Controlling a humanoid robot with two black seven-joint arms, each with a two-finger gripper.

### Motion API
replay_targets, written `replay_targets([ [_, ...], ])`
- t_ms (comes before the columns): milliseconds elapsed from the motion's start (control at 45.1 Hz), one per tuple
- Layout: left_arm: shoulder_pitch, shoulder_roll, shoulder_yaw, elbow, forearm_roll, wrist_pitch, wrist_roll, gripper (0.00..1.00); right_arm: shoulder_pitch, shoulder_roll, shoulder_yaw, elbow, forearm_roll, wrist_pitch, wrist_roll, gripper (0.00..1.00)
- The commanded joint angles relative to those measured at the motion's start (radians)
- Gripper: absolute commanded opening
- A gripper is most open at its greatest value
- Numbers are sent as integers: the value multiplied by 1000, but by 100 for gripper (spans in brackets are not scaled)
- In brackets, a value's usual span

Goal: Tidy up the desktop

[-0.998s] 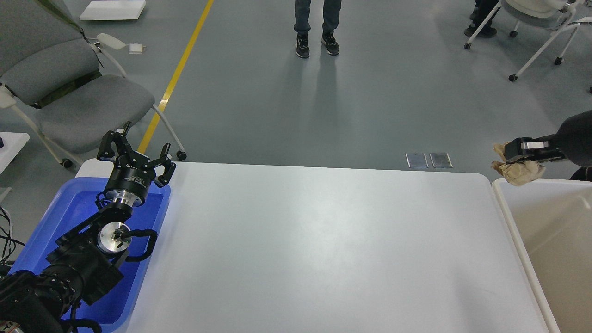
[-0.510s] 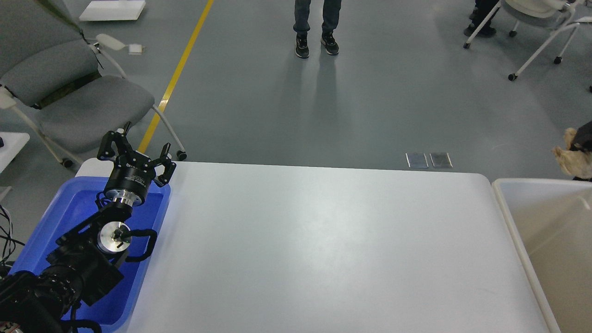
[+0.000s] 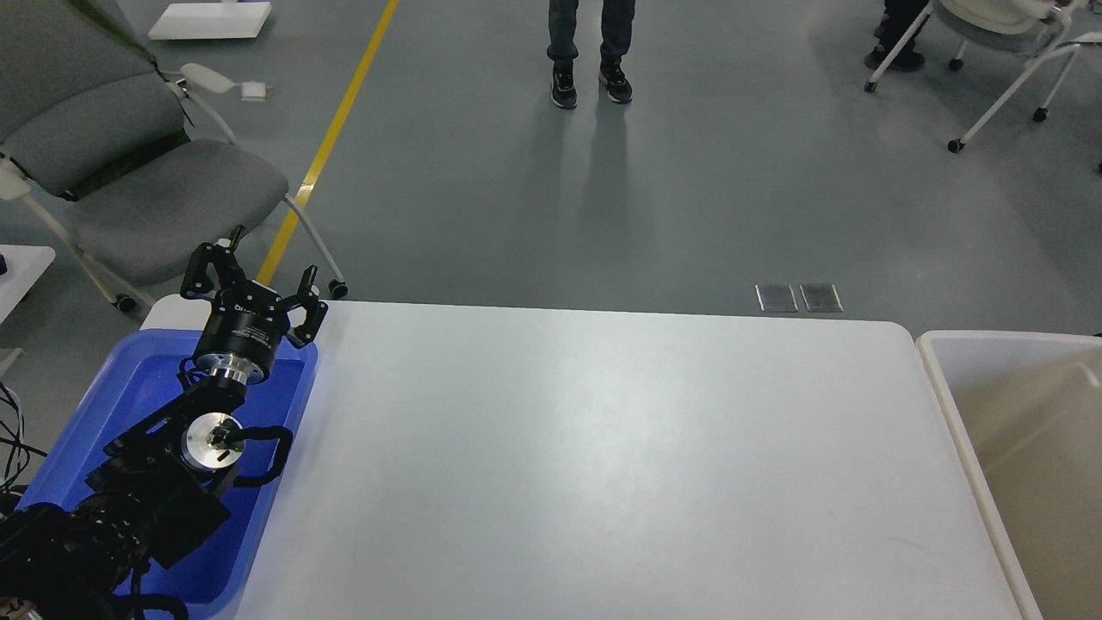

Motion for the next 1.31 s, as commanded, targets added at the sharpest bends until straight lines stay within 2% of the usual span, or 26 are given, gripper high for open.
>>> replay_targets([
  [0,0,0,0,-1,0,0,0,100,-182,187,38,-242,130,-151,63,0],
  [177,0,0,1,0,0,0,0,100,-243,332,108,-477,140,-145,66,0],
  [288,0,0,0,0,0,0,0,100,-252,424,110,-581,140,-149,87,0],
  [488,0,-1,0,0,0,0,0,100,-278,566,108,-700,140,-157,96,0],
  [576,0,0,0,0,0,0,0,100,-278,612,107,-724,140,-195,95,0],
  [776,0,0,0,-1,0,0,0,100,-277,635,112,-723,140,-260,95,0],
  [1286,0,-1,0,-1,0,0,0,100,-272,632,108,-724,140,-269,90,0],
])
